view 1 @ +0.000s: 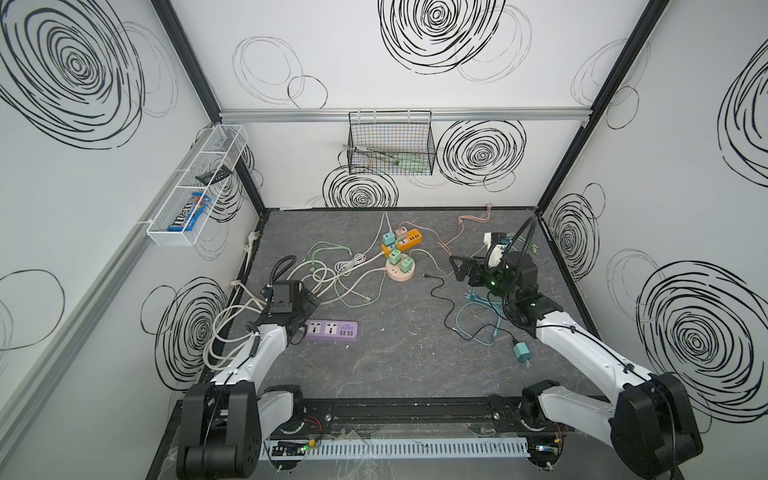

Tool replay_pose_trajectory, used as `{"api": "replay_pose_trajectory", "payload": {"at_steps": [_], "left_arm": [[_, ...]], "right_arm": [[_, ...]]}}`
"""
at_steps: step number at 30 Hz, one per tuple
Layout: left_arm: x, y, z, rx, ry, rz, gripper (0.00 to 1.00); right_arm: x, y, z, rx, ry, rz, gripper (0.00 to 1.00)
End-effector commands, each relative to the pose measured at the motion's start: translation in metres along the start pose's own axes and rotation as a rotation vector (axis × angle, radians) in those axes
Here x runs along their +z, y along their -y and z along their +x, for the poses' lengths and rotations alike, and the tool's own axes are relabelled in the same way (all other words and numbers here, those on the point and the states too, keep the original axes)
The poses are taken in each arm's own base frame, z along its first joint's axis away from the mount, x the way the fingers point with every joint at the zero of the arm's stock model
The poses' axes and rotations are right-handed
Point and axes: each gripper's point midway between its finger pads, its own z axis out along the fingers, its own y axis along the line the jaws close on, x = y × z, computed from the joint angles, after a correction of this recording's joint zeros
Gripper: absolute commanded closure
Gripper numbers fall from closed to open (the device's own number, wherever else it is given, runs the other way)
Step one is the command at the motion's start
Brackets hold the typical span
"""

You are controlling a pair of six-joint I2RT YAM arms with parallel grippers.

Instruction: Insert the plug

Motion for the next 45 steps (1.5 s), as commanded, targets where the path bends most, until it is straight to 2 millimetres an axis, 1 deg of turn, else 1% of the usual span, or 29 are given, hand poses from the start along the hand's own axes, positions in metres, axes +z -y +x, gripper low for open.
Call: {"api": "replay_pose_trajectory", "payload": {"at_steps": [1,5,8,11,14,17,20,23,27,30,33,38,40,43,45], "left_arm": [[0.002,0.011,0.011,0.007,-0.048,0.038,0.04],[0.002,0.010,0.037,0.055,-0.124,0.028,0.04],[0.002,0.015,0.058,0.094,-0.186,0.043,0.04],[0.001,0.031,0.079,0.110,-0.238,0.090,0.04],[-0.003,0.054,0.098,0.142,-0.277,0.137,0.04],[-0.008,0.078,0.121,0.175,-0.330,0.181,0.04],[-0.012,0.102,0.145,0.217,-0.376,0.219,0.04],[-0.015,0.124,0.163,0.263,-0.403,0.253,0.04],[-0.018,0.143,0.190,0.290,-0.466,0.286,0.04],[-0.022,0.153,0.211,0.292,-0.512,0.311,0.04],[-0.024,0.165,0.218,0.294,-0.524,0.330,0.04],[-0.030,0.185,0.232,0.292,-0.554,0.380,0.04],[-0.030,0.188,0.236,0.295,-0.570,0.379,0.04],[-0.031,0.190,0.234,0.292,-0.558,0.391,0.04],[-0.036,0.194,0.227,0.300,-0.523,0.411,0.04]], "right_arm": [[0.001,0.000,-0.005,0.000,0.006,0.018,0.03],[0.000,0.002,-0.006,-0.003,0.006,0.030,0.03],[-0.001,0.005,-0.006,-0.009,0.009,0.043,0.03],[-0.001,0.006,-0.006,-0.011,0.008,0.050,0.03],[-0.003,0.007,-0.007,-0.012,0.011,0.059,0.03],[-0.006,0.009,-0.007,-0.012,0.019,0.070,0.03],[-0.009,0.015,-0.006,-0.007,0.022,0.087,0.03],[-0.013,0.021,-0.005,0.008,0.026,0.107,0.03],[-0.020,0.029,-0.005,0.023,0.040,0.127,0.03],[-0.024,0.036,-0.004,0.034,0.039,0.149,0.03],[-0.027,0.046,-0.002,0.055,0.038,0.180,0.03],[-0.033,0.056,-0.002,0.108,0.045,0.183,0.03],[-0.035,0.063,-0.001,0.136,0.051,0.192,0.03],[-0.039,0.075,0.006,0.189,0.043,0.217,0.03],[-0.043,0.089,0.017,0.242,0.027,0.263,0.03]]}}
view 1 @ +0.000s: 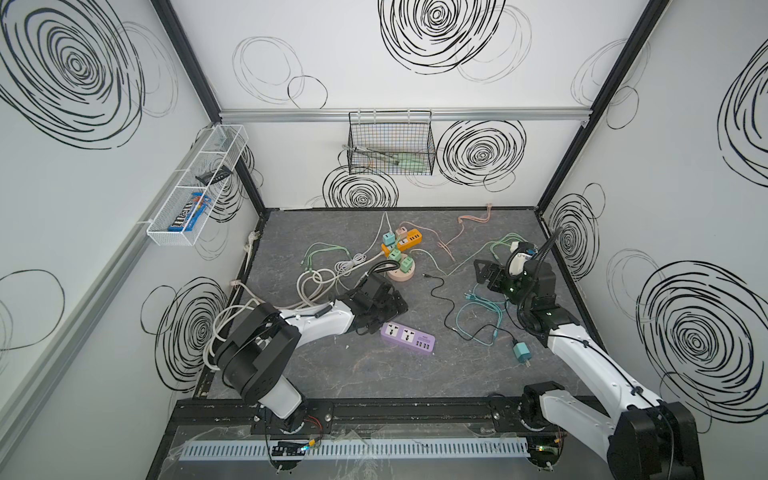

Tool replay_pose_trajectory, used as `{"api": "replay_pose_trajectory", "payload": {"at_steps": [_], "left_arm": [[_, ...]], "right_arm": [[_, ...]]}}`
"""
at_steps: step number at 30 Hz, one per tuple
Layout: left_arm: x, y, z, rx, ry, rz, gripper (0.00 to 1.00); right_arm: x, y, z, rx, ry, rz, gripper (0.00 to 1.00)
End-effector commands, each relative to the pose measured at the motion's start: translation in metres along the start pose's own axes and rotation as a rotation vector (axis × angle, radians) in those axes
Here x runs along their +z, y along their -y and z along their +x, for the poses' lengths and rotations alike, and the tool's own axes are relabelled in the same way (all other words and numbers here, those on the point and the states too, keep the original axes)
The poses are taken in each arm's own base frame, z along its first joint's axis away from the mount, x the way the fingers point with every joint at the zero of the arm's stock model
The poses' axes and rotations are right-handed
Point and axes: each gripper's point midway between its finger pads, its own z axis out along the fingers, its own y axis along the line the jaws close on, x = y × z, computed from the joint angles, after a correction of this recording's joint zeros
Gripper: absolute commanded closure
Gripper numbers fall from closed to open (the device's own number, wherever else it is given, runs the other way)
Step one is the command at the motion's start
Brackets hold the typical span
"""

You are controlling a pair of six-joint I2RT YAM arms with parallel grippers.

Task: Insert the plug
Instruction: 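Move the right gripper to the teal charger while the left arm advances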

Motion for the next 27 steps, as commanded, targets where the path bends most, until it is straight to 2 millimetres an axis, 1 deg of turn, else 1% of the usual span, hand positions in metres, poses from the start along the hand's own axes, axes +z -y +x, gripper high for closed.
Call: {"api": "replay_pose_trajectory", "payload": {"at_steps": [1,6,8,10,12,13,17,20,23,27], "left_arm": [[-0.014,0.033,-0.010,0.023,0.050,0.105,0.04],[-0.034,0.046,-0.020,0.098,0.134,0.139,0.04],[-0.039,0.048,-0.022,0.125,0.162,0.133,0.04],[-0.042,0.048,-0.025,0.153,0.179,0.120,0.04],[-0.044,0.049,-0.027,0.194,0.186,0.114,0.04],[-0.045,0.054,-0.027,0.220,0.185,0.131,0.04],[-0.053,0.073,-0.026,0.379,0.212,0.160,0.04],[-0.063,0.084,-0.028,0.484,0.258,0.168,0.04],[-0.068,0.088,-0.030,0.554,0.284,0.178,0.04],[-0.068,0.088,-0.031,0.593,0.285,0.177,0.04]], "right_arm": [[-0.005,0.022,0.014,0.094,-0.033,0.058,0.03],[-0.017,0.072,0.039,0.176,-0.073,0.245,0.03],[-0.023,0.086,0.048,0.191,-0.106,0.300,0.03],[-0.028,0.092,0.056,0.202,-0.141,0.324,0.03],[-0.031,0.091,0.067,0.212,-0.190,0.318,0.03],[-0.033,0.091,0.070,0.218,-0.208,0.321,0.03],[-0.051,0.102,0.094,0.359,-0.314,0.445,0.03],[-0.064,0.104,0.113,0.448,-0.392,0.504,0.03],[-0.064,0.089,0.127,0.496,-0.467,0.428,0.03],[-0.061,0.067,0.145,0.585,-0.550,0.331,0.01]]}}
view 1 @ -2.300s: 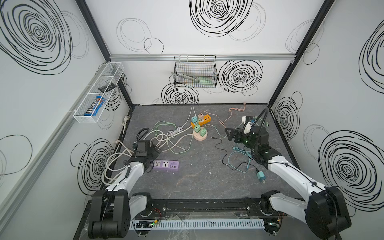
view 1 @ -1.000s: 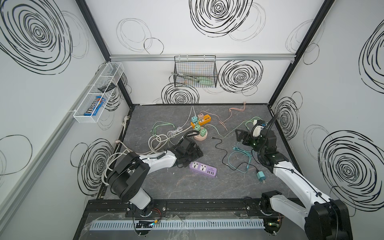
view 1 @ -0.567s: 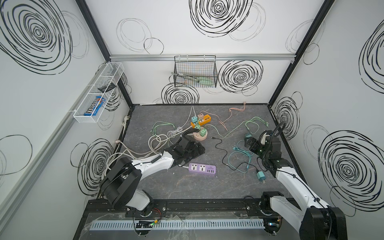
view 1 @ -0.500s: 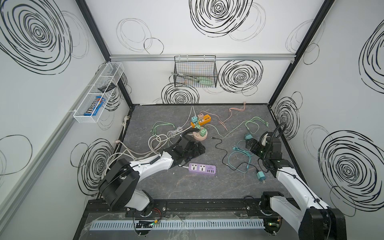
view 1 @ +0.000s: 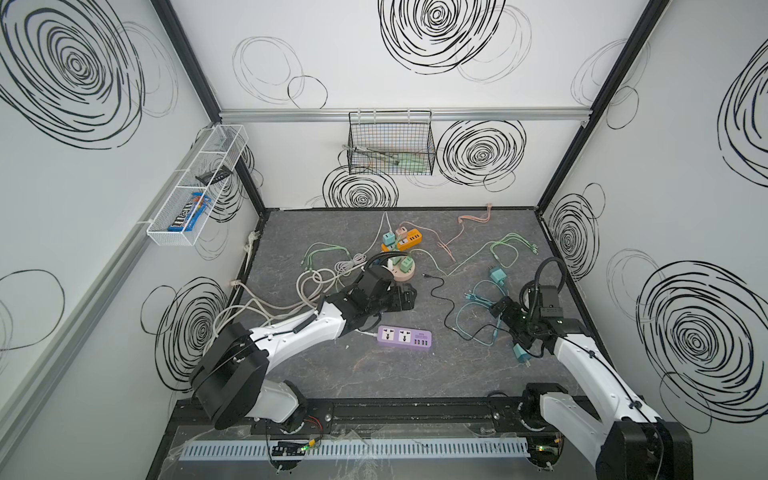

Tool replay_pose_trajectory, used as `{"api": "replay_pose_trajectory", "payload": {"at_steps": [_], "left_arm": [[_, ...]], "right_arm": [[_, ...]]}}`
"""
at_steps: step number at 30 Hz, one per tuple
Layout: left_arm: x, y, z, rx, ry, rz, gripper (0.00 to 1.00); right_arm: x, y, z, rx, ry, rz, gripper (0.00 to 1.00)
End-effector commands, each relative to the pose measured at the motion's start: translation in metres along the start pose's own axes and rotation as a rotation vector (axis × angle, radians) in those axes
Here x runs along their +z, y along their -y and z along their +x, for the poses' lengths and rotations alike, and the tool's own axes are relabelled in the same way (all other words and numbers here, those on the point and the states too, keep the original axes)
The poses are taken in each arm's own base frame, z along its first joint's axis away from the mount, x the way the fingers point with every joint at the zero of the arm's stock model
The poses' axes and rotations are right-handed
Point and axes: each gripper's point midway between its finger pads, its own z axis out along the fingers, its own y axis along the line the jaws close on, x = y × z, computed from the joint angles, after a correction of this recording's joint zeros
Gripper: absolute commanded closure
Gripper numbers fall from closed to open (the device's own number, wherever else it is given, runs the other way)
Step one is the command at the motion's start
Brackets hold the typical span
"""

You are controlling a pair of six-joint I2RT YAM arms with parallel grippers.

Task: Insert the plug
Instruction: 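Move the right gripper to the teal charger while the left arm advances, then lower the right gripper and close it on the teal charger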

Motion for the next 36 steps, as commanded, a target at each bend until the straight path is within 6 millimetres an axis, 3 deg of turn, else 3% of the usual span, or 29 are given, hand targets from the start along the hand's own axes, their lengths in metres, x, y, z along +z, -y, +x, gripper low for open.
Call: {"api": "replay_pose_trajectory", "payload": {"at_steps": [1,5,11,14,18,21,28,36], "left_arm": [[-0.006,0.013,-0.021,0.088,0.069,0.037,0.04],[-0.003,0.017,-0.012,0.149,0.045,0.073,0.04],[-0.005,0.019,-0.009,0.200,0.053,0.091,0.04],[-0.005,0.017,-0.010,0.216,0.058,0.081,0.04],[-0.003,0.011,-0.009,0.220,0.056,0.058,0.04],[-0.006,0.013,-0.009,0.242,0.072,0.075,0.04],[-0.021,-0.003,-0.028,0.234,0.163,0.042,0.04],[-0.025,-0.044,-0.043,0.107,0.160,-0.020,0.04]], "right_arm": [[0.001,-0.007,0.028,0.078,-0.137,-0.044,0.01],[0.006,-0.010,0.035,0.061,-0.155,-0.018,0.00],[0.021,-0.028,0.047,0.035,-0.192,-0.057,0.17],[0.027,-0.037,0.039,-0.011,-0.121,-0.059,0.34],[0.032,-0.036,0.028,-0.105,-0.010,-0.005,0.70],[0.027,-0.057,0.031,-0.201,0.017,-0.053,0.85],[0.016,-0.131,0.065,-0.423,-0.015,-0.287,0.93],[0.035,-0.192,0.105,-0.597,-0.092,-0.358,0.90]]}}
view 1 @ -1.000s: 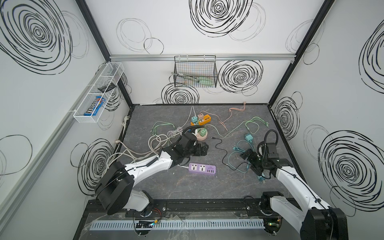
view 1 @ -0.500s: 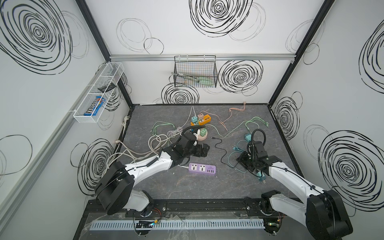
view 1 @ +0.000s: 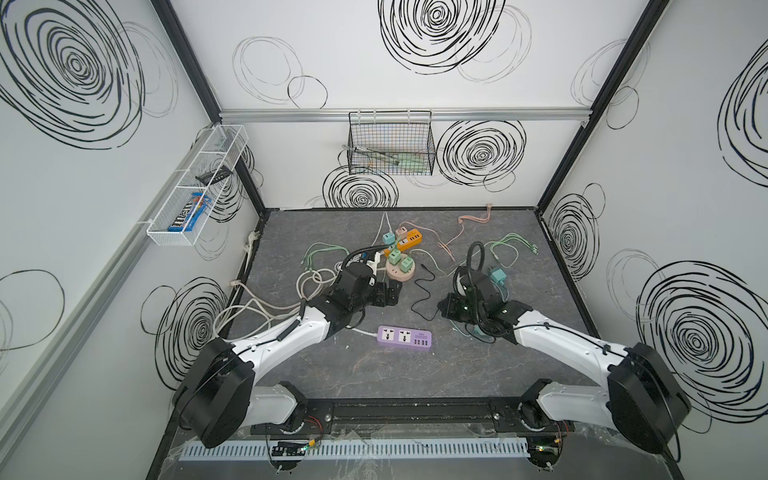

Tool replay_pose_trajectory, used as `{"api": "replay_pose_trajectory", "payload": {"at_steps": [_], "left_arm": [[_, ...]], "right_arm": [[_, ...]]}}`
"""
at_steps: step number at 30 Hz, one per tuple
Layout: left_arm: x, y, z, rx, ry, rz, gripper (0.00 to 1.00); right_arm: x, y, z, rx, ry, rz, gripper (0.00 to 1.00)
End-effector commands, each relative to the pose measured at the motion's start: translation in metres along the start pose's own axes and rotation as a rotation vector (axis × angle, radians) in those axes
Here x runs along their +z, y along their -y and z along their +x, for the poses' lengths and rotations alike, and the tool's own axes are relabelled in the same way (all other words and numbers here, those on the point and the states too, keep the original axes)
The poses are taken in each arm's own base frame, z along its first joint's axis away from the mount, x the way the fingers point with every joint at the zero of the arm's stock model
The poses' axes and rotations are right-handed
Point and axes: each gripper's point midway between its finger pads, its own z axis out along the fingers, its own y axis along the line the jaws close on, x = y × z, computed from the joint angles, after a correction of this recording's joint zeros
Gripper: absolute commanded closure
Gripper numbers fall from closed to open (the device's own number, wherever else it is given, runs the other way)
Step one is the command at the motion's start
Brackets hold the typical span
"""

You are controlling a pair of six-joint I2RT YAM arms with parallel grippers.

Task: Insert the plug
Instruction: 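Lower the right gripper and close it on the teal charger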

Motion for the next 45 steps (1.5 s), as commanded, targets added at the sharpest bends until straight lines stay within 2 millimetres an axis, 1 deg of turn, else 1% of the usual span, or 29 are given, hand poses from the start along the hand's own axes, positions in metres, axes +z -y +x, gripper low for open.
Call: {"api": "replay_pose_trajectory", "payload": {"at_steps": [1,2,4,7,9,10,11,13,15,17,20,22,24,26,30,34,37,40,45], "left_arm": [[-0.002,-0.007,-0.004,-0.036,0.015,0.005,0.04],[-0.003,-0.008,-0.005,-0.037,0.016,0.001,0.04],[-0.005,-0.009,-0.006,-0.036,0.022,-0.005,0.04],[-0.007,-0.013,-0.006,-0.043,0.030,-0.022,0.04],[-0.007,-0.015,-0.006,-0.044,0.031,-0.028,0.04],[-0.007,-0.015,-0.006,-0.046,0.028,-0.029,0.04],[-0.006,-0.015,-0.006,-0.047,0.028,-0.029,0.04],[-0.004,-0.014,-0.006,-0.046,0.022,-0.027,0.04],[-0.002,-0.014,-0.007,-0.049,0.021,-0.025,0.04],[0.000,-0.012,-0.008,-0.052,0.018,-0.021,0.04],[0.003,-0.012,-0.008,-0.058,0.013,-0.023,0.04],[0.003,-0.012,-0.008,-0.063,0.011,-0.024,0.04],[0.003,-0.013,-0.008,-0.065,0.013,-0.027,0.04],[0.003,-0.015,-0.009,-0.071,0.017,-0.040,0.04],[0.004,-0.016,-0.008,-0.077,0.014,-0.048,0.04],[0.006,-0.014,-0.008,-0.079,0.007,-0.041,0.04],[0.007,-0.014,-0.009,-0.084,0.004,-0.044,0.04],[0.008,-0.015,-0.009,-0.084,-0.001,-0.049,0.04],[0.008,-0.015,-0.009,-0.086,-0.001,-0.050,0.04]], "right_arm": [[0.014,-0.033,-0.010,-0.075,0.007,-0.070,0.88],[0.019,-0.037,-0.007,-0.095,-0.014,-0.070,0.84],[0.024,-0.043,-0.004,-0.131,-0.039,-0.063,0.77],[0.019,-0.038,-0.003,-0.172,-0.043,-0.032,0.54],[0.011,-0.030,-0.001,-0.226,-0.052,-0.003,0.37],[0.007,-0.026,0.001,-0.252,-0.063,0.008,0.32],[0.002,-0.020,0.005,-0.283,-0.080,0.022,0.27],[-0.006,-0.006,0.013,-0.333,-0.119,0.051,0.20],[-0.013,0.016,0.019,-0.337,-0.145,0.116,0.16],[-0.020,0.039,0.023,-0.310,-0.164,0.195,0.14],[-0.029,0.074,0.029,-0.230,-0.176,0.316,0.13],[-0.032,0.090,0.038,-0.216,-0.194,0.361,0.16],[-0.035,0.103,0.046,-0.206,-0.205,0.404,0.18],[-0.038,0.111,0.050,-0.195,-0.190,0.429,0.19],[-0.036,0.115,0.052,-0.172,-0.163,0.429,0.23],[-0.030,0.118,0.058,-0.172,-0.176,0.427,0.33],[-0.029,0.115,0.057,-0.221,-0.150,0.451,0.37],[-0.028,0.119,0.058,-0.231,-0.139,0.474,0.41],[-0.025,0.117,0.059,-0.254,-0.121,0.458,0.51]]}}
